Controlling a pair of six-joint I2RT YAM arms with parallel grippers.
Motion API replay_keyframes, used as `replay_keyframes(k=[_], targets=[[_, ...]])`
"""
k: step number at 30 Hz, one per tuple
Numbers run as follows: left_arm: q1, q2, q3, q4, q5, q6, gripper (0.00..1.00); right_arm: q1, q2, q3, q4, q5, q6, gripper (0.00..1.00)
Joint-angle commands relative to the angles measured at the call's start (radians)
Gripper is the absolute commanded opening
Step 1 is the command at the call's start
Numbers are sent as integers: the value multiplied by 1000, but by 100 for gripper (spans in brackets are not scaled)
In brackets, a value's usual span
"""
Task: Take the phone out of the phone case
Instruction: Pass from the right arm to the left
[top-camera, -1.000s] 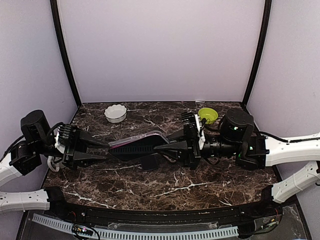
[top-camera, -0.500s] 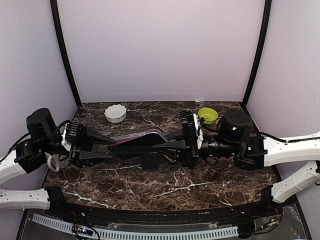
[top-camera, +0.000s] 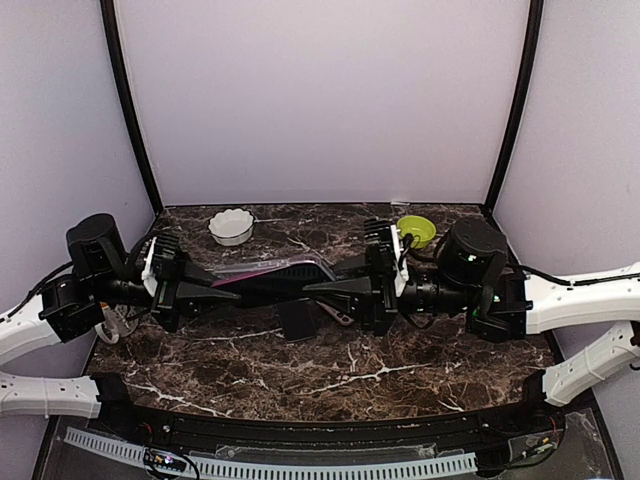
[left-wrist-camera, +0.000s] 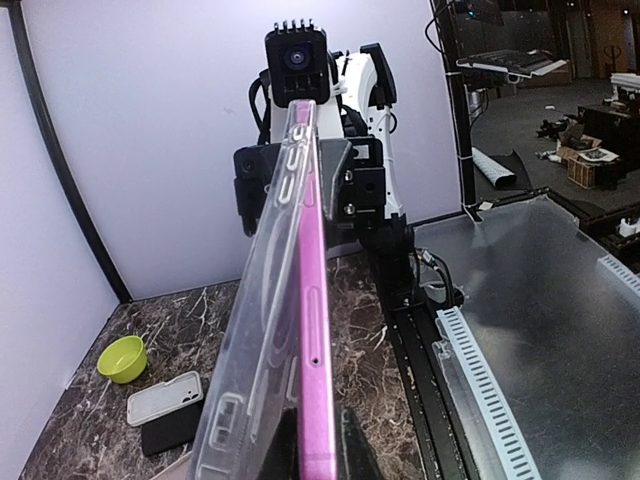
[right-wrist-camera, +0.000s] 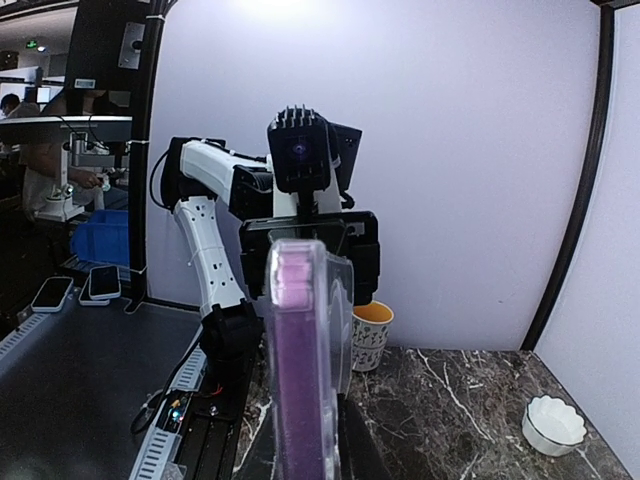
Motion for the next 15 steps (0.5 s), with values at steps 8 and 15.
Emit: replay_keyframes(k=[8, 15], targets=[[2, 27, 4, 88, -220, 94, 0, 32, -33, -8, 53, 186, 19, 54], [2, -37, -56, -6, -306, 293, 0, 27, -74, 3, -150, 314, 8, 71]])
